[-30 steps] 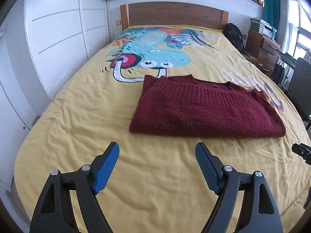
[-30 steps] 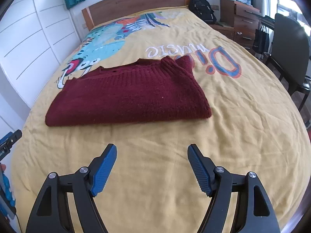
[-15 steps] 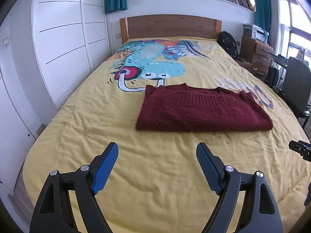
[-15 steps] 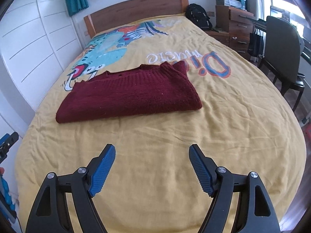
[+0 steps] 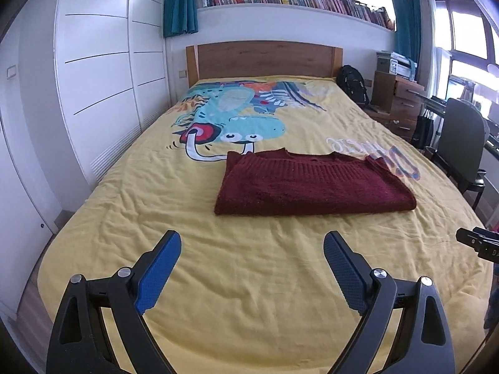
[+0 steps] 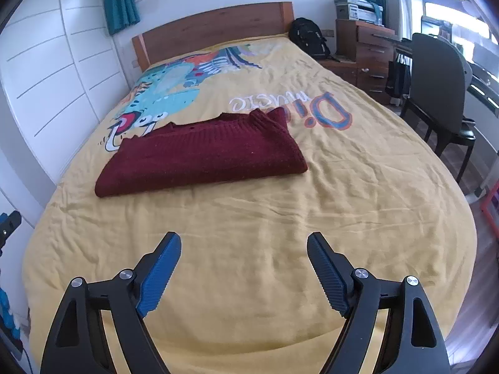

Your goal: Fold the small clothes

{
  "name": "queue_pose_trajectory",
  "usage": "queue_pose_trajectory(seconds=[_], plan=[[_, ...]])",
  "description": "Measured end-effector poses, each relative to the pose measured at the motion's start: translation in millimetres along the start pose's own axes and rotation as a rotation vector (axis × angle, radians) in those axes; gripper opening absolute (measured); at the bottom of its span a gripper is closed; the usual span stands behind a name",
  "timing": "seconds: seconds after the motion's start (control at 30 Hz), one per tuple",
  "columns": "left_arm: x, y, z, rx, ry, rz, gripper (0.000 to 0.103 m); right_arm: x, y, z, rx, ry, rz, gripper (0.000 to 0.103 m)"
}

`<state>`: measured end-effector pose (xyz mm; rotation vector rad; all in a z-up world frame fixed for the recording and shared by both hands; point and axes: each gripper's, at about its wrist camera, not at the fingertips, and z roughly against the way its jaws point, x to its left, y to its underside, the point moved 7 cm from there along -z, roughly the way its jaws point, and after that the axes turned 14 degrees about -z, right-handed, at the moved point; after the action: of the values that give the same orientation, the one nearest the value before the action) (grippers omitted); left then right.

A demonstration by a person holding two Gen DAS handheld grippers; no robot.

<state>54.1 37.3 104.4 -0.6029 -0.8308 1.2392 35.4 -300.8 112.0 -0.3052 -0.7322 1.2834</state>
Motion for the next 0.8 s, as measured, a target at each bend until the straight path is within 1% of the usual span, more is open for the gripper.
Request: queue_pose_trajectory(seconds=[0.07, 0.2, 0.23, 0.33, 0.47, 0.6, 0.8], plan=[[0.8, -0.1, 3.2, -0.004, 0.001, 0.003, 0.090, -1.4, 0.6, 2.9, -0.008, 0.005, -0.003, 0.088], [1.4, 1.1, 5.1, -0.004, 0.014, 0.013, 0.090, -4.2, 1.1, 4.6, -0.019, 0.010, -0.006, 0.101], [2.1, 1.2, 4.4, -0.001, 0.013, 0.015, 0.090, -5.1, 1.0, 3.8, -0.020, 0.011, -0.007, 0.102], [5.3, 3.1, -1.2, 0.013, 0.017, 0.022, 0.090, -8.8, 0.8, -3.4, -0.011, 0.018, -0.017, 0.102], [10.5, 7.0, -14.0, 0.039, -0.001, 0.035, 0.090, -13.9, -1.6, -19.7, 0.010, 0.021, -0.029, 0.102], [12.9, 8.4, -33.7, 0.078, 0.003, 0.038, 0.090, -21.5, -5.2, -39.3, 0.033, 0.026, -0.043, 0.102], [16.8, 9.3, -74.4, 0.141, 0.016, 0.049, 0.090, -36.6, -9.5, -74.8, 0.072, 0.056, -0.049, 0.102]])
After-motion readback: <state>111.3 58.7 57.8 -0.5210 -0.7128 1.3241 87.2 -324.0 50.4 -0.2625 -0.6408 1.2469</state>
